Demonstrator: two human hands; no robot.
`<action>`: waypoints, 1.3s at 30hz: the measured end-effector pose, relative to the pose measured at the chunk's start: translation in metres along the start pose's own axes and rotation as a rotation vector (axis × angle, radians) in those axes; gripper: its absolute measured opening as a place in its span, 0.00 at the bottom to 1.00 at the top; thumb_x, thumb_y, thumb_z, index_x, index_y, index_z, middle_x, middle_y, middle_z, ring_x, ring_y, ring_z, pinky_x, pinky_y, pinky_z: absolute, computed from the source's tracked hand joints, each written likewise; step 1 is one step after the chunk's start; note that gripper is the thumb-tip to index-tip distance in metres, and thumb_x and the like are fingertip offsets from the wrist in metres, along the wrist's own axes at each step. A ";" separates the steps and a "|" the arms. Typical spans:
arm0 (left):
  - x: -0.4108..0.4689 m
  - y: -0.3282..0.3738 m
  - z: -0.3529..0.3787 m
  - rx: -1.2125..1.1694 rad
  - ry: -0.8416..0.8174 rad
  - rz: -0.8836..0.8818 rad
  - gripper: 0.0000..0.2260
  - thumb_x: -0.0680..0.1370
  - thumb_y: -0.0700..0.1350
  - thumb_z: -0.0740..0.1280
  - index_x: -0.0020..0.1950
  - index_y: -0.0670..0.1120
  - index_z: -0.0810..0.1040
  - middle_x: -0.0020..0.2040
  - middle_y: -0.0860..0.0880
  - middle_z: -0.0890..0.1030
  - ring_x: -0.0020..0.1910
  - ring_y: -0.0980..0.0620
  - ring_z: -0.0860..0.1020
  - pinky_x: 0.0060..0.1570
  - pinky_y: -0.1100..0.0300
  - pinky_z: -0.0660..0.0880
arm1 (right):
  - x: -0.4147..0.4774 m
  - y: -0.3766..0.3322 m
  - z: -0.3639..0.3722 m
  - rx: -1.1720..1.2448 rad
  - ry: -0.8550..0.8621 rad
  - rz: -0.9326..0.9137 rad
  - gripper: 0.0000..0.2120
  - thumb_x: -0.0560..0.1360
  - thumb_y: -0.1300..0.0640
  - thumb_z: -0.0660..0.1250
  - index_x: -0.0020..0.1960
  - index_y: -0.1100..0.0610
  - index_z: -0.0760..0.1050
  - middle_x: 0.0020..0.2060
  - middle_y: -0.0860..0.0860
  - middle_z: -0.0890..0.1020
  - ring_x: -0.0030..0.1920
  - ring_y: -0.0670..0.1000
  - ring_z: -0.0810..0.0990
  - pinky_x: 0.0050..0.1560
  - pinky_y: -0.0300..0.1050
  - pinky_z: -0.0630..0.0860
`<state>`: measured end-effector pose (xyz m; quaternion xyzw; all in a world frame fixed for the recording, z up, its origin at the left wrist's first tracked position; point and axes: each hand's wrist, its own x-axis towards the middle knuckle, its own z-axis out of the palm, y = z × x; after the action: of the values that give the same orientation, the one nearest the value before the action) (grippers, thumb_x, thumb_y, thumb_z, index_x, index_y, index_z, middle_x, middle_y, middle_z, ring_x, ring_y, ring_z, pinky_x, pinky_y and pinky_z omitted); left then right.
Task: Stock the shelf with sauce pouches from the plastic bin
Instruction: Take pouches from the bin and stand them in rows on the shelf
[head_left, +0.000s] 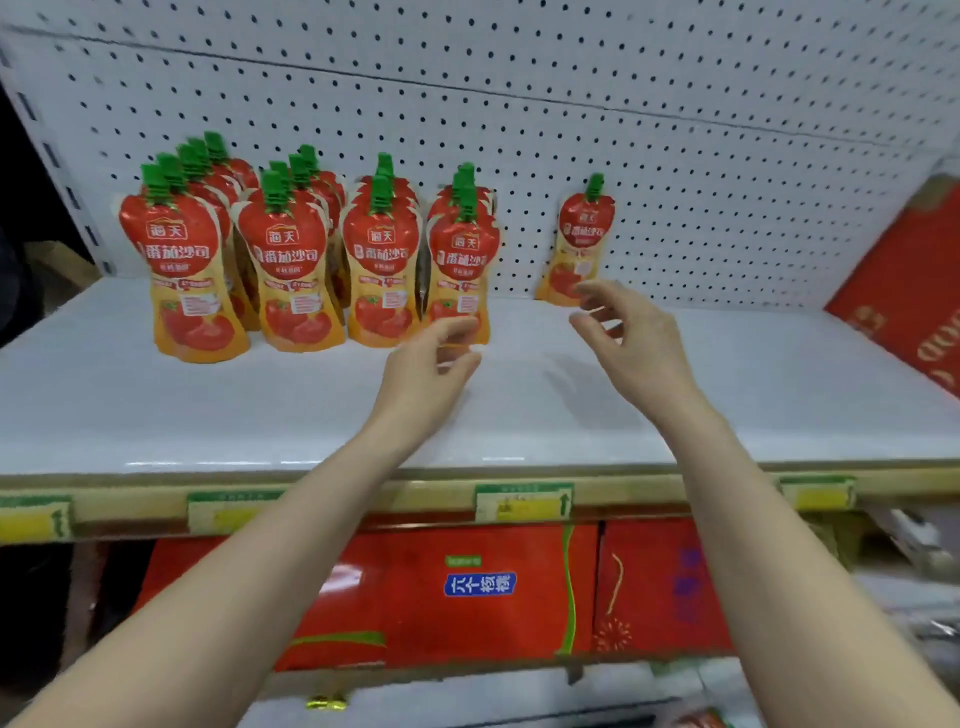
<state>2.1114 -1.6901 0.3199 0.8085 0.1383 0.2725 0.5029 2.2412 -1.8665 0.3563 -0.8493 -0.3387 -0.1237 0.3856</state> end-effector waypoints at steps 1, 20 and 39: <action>-0.009 0.006 0.008 -0.029 -0.023 0.026 0.15 0.78 0.41 0.66 0.64 0.49 0.77 0.57 0.53 0.81 0.51 0.60 0.79 0.48 0.74 0.73 | -0.025 0.008 -0.008 -0.038 0.021 0.015 0.13 0.79 0.52 0.66 0.63 0.50 0.77 0.52 0.45 0.82 0.50 0.45 0.80 0.55 0.47 0.77; -0.224 -0.081 0.363 -0.008 -0.961 -0.240 0.16 0.78 0.37 0.66 0.58 0.57 0.74 0.54 0.54 0.80 0.52 0.57 0.78 0.53 0.67 0.75 | -0.482 0.258 -0.022 -0.032 0.107 1.311 0.18 0.79 0.61 0.65 0.69 0.58 0.74 0.58 0.56 0.83 0.58 0.58 0.81 0.51 0.39 0.70; -0.316 -0.257 0.569 0.918 -1.290 0.187 0.29 0.78 0.42 0.64 0.77 0.46 0.58 0.74 0.45 0.66 0.69 0.41 0.66 0.68 0.51 0.62 | -0.493 0.554 0.058 -0.006 -0.063 1.846 0.49 0.75 0.52 0.70 0.80 0.55 0.37 0.72 0.65 0.64 0.67 0.66 0.72 0.66 0.55 0.70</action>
<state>2.1975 -2.1504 -0.2003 0.9415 -0.1499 -0.2922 0.0757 2.2448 -2.3218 -0.2316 -0.7867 0.4626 0.2549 0.3197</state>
